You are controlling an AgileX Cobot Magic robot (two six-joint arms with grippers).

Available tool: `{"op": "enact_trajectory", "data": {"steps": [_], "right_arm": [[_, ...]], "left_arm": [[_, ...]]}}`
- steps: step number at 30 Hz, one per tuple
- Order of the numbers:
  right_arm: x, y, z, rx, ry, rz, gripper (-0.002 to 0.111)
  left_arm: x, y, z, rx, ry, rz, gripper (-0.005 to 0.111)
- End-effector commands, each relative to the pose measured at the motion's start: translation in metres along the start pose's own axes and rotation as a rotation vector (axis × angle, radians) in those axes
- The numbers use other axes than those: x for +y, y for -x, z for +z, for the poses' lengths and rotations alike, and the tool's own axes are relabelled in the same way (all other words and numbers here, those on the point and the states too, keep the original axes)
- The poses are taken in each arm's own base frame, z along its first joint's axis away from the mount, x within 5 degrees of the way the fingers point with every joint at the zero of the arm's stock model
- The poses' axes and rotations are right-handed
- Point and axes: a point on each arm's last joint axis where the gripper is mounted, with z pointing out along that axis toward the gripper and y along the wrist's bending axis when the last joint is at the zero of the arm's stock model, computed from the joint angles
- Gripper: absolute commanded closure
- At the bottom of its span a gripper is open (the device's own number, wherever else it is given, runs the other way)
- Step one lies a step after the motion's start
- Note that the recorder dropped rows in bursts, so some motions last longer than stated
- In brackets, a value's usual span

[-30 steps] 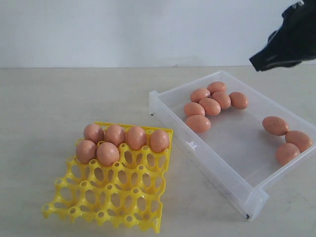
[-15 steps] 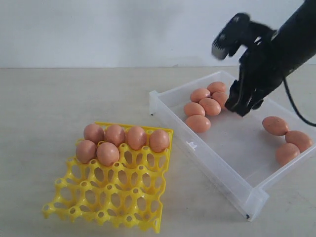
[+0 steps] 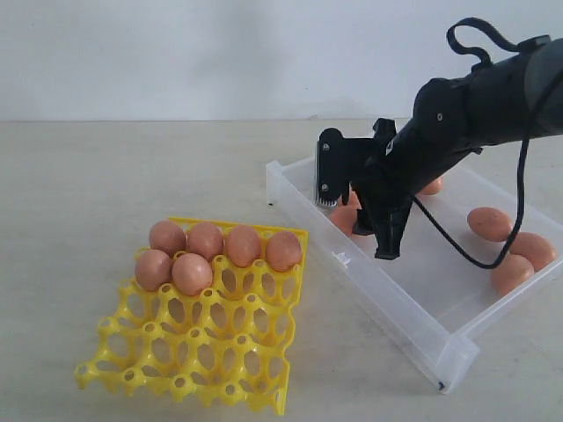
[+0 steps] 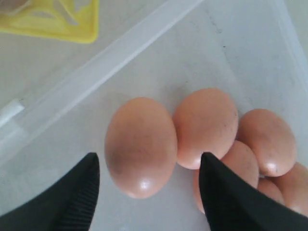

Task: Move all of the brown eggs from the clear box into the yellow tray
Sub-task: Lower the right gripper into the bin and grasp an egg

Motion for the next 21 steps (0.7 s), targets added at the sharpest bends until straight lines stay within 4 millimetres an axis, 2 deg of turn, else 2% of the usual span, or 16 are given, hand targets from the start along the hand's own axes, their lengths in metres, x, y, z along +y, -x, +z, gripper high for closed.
{"op": "enact_trajectory", "data": {"steps": [1,9,13,17,21], "right_arm": [[0.003,-0.003,0.015,0.007,0.0,-0.022,0.054],[0.007,-0.006,0.033,0.012,0.002,-0.019,0.056],[0.008,-0.006,0.035,0.013,0.002,-0.017,0.076],[0.007,-0.006,0.034,0.01,-0.004,0.0,0.107],[0.005,-0.005,0.032,0.004,-0.013,0.17,0.108]], "left_arm": [[0.0,-0.001,0.0,-0.005,-0.003,-0.011,0.103],[0.0,-0.001,0.0,-0.005,-0.003,-0.011,0.103],[0.0,-0.001,0.0,-0.005,-0.003,-0.011,0.103],[0.0,-0.001,0.0,-0.005,-0.003,-0.011,0.103],[0.0,-0.001,0.0,-0.005,-0.003,-0.011,0.103]]}}
